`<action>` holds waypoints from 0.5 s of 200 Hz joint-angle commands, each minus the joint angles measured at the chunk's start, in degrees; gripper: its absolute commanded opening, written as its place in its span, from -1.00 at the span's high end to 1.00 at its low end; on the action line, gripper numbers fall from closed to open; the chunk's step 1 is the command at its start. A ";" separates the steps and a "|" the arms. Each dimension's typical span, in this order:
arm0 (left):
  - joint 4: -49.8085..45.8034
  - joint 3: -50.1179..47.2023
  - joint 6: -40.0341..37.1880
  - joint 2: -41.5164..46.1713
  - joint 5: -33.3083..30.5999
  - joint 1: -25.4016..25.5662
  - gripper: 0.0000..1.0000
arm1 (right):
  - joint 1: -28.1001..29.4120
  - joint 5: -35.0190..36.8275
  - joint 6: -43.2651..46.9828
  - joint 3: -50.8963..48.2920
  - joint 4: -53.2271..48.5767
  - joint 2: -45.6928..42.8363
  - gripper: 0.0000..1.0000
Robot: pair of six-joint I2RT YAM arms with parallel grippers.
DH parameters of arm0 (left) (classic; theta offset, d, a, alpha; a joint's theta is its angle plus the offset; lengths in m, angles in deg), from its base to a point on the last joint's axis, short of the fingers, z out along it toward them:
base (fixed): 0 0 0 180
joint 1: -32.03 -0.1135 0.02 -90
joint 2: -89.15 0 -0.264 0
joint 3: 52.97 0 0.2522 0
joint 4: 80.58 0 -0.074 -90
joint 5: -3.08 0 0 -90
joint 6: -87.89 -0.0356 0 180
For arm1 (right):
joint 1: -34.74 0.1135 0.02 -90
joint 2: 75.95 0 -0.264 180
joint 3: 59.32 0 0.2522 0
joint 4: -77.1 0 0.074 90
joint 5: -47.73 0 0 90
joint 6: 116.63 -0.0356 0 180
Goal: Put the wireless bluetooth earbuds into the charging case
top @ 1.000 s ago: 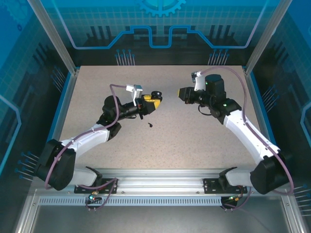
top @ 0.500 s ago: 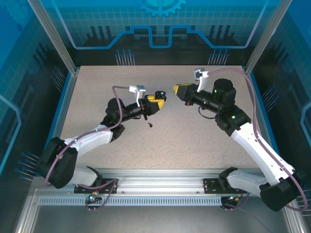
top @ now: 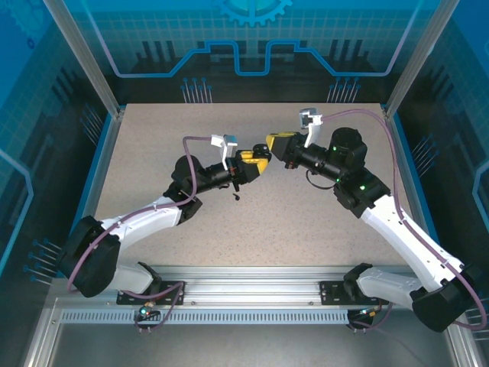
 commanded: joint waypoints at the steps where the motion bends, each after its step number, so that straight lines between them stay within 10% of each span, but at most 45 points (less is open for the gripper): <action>1: 0.43 2.05 -1.85 1.72 -2.58 0.94 0.89 | 1.21 -0.27 0.20 -0.89 2.58 -0.55 0.67; 100: 1.09 2.71 -1.39 2.23 -4.36 1.96 0.90 | 2.17 0.09 0.76 -0.77 2.60 0.39 0.67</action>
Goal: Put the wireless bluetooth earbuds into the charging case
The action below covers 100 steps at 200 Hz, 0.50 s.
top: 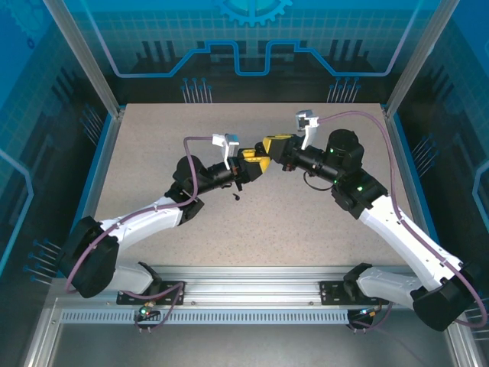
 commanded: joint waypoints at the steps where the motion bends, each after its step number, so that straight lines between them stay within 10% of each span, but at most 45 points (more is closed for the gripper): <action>1: 1.46 1.63 -0.98 2.02 -1.57 0.46 0.90 | 1.02 0.08 0.74 -0.10 1.82 0.14 0.67; 100: 2.69 1.28 0.54 2.37 -3.21 0.48 0.90 | 1.74 -0.16 1.29 0.31 1.15 0.58 0.67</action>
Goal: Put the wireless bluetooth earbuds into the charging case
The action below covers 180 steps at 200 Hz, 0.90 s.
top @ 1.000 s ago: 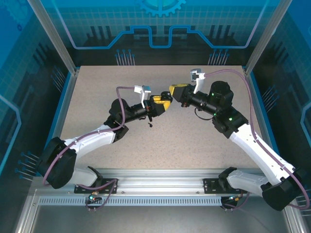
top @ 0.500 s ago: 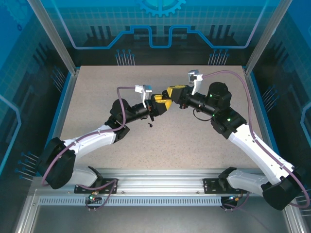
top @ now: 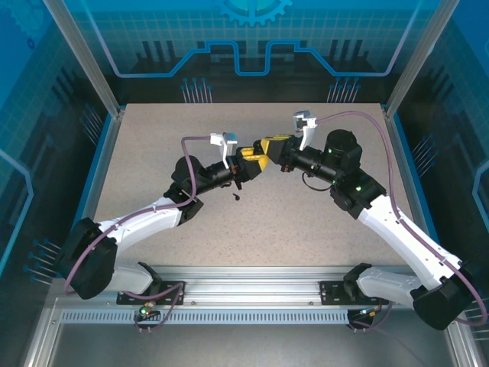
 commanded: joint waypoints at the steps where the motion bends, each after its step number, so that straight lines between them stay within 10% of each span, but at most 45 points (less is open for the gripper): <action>1: 2.51 1.28 0.26 1.70 -1.68 0.44 0.91 | 1.00 -0.17 0.95 0.27 0.94 0.24 0.67; 180: 3.69 0.55 0.26 2.31 -2.40 0.46 0.91 | 0.92 1.53 1.78 0.02 -0.55 -1.07 0.67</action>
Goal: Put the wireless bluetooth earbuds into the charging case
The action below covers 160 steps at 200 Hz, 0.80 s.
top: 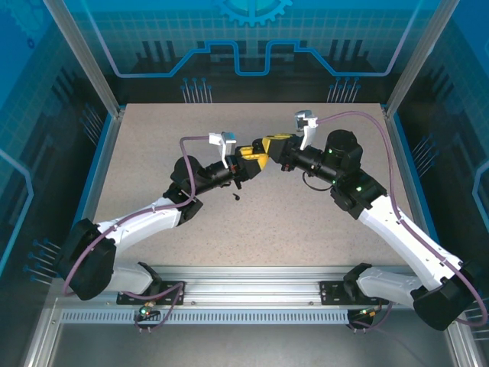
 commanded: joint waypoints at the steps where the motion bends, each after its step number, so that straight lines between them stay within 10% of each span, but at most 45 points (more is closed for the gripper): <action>1: 3.54 0.56 0.26 1.75 -1.55 0.44 0.91 | 0.92 -0.19 0.82 0.04 -0.34 -0.85 0.67; 160: 10.44 -0.08 3.27 1.18 -0.73 0.50 0.90 | 0.90 -1.58 1.97 1.01 -3.84 -0.75 0.65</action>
